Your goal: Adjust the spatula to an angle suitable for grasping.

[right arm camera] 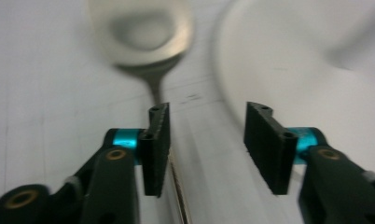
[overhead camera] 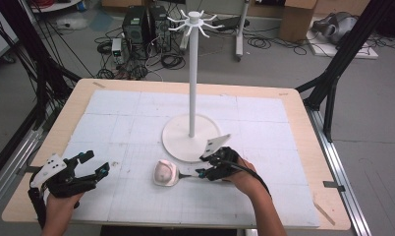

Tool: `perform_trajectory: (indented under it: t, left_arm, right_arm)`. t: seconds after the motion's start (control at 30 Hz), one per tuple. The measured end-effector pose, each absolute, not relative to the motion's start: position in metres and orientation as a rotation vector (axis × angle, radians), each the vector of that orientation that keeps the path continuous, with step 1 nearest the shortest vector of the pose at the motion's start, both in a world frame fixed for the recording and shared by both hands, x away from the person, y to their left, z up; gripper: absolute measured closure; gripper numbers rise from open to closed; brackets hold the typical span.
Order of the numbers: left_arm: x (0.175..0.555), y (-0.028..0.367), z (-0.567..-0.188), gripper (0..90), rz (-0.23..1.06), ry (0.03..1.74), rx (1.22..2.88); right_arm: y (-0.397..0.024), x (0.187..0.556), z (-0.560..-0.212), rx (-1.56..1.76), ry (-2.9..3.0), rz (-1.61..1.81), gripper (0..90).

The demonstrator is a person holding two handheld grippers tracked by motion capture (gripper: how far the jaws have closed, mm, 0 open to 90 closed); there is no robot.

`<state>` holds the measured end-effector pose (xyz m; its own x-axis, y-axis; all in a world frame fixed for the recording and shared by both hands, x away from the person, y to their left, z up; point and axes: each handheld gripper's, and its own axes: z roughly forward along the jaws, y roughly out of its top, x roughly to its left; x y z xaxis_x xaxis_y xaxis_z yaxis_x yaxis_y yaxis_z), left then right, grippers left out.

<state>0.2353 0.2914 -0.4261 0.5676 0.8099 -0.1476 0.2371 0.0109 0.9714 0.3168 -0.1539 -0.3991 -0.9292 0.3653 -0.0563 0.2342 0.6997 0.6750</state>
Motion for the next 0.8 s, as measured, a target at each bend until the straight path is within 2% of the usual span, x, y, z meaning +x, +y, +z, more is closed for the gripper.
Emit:
perform_trajectory:
  t: [0.13, 0.17, 0.2, 0.27, 0.3, 0.33, 0.37, 0.53, 0.7, 0.8]
  left_arm:
    - [0.235, 0.291, -0.427, 21.4, 0.557, 0.930, 1.540]
    - [0.236, 0.291, -0.427, 27.5, 0.545, 0.919, 1.548]
    - [0.236, 0.290, -0.427, 27.5, 0.537, 0.910, 1.546]
    - [0.236, 0.288, -0.427, 27.9, 0.541, 0.911, 1.552]
    - [0.236, 0.287, -0.427, 27.8, 0.543, 0.909, 1.557]
    - [0.236, 0.286, -0.427, 27.9, 0.538, 0.910, 1.561]
    - [0.237, 0.285, -0.428, 27.8, 0.541, 0.908, 1.565]
    - [0.240, 0.280, -0.430, 27.6, 0.541, 0.922, 1.588]
    - [0.238, 0.281, -0.428, 34.9, 0.538, 0.920, 1.580]
    - [0.238, 0.284, -0.429, 35.6, 0.536, 0.933, 1.576]
  right_arm:
    - [-0.201, 0.297, -0.390, 0.880, 2.421, 1.195, 42.0]
    - [-0.228, 0.285, -0.392, 1.040, 2.243, 1.186, 42.4]
    - [-0.228, 0.285, -0.392, 1.040, 2.243, 1.186, 42.4]
    - [-0.254, 0.272, -0.398, 1.171, 2.112, 1.165, 46.4]
    - [-0.265, 0.266, -0.401, 1.237, 2.060, 1.154, 52.3]
    - [-0.285, 0.254, -0.408, 1.354, 2.023, 1.157, 81.9]
    - [-0.293, 0.248, -0.411, 1.384, 2.011, 1.133, 87.9]
    - [-0.309, 0.233, -0.418, 1.434, 1.988, 0.957, 89.5]
    - [-0.313, 0.227, -0.432, 1.543, 2.032, 0.890, 89.5]
    - [-0.307, 0.228, -0.434, 1.539, 2.066, 0.876, 89.5]
